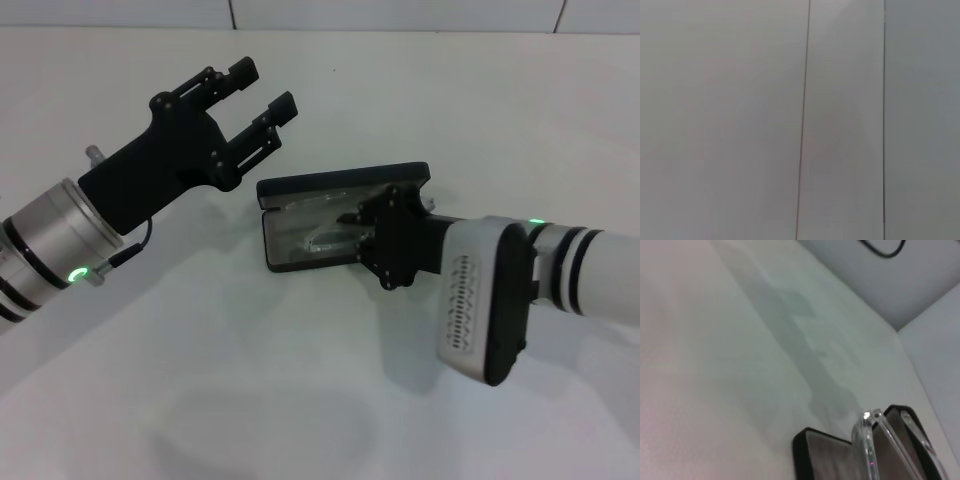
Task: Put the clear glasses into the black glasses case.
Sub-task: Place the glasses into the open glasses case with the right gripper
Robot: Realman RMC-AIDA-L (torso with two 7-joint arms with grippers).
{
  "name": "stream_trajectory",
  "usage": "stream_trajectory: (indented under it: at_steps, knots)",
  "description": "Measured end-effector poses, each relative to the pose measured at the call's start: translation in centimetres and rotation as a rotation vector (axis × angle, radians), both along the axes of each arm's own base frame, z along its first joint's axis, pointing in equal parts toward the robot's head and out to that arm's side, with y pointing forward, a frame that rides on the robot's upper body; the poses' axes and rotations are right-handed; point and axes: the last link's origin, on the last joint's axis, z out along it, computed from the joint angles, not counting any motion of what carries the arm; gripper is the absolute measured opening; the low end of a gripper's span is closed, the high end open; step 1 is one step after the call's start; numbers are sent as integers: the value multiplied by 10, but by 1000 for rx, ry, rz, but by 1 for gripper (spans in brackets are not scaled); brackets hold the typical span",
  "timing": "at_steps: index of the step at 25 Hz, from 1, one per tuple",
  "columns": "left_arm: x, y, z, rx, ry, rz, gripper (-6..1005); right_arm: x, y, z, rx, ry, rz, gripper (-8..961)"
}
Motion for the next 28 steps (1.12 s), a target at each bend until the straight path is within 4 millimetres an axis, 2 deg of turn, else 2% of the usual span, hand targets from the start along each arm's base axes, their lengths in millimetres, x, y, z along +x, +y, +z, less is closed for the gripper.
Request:
stream_trajectory:
  at_steps: [11,28]
  knots:
    - [1,0,-1,-10,-1,-1,631,3,-2,-9,94,-58,-18,202]
    - [3,-2,-6,-43,2,-9,643,5,-8,-14,77,-55,-28,248]
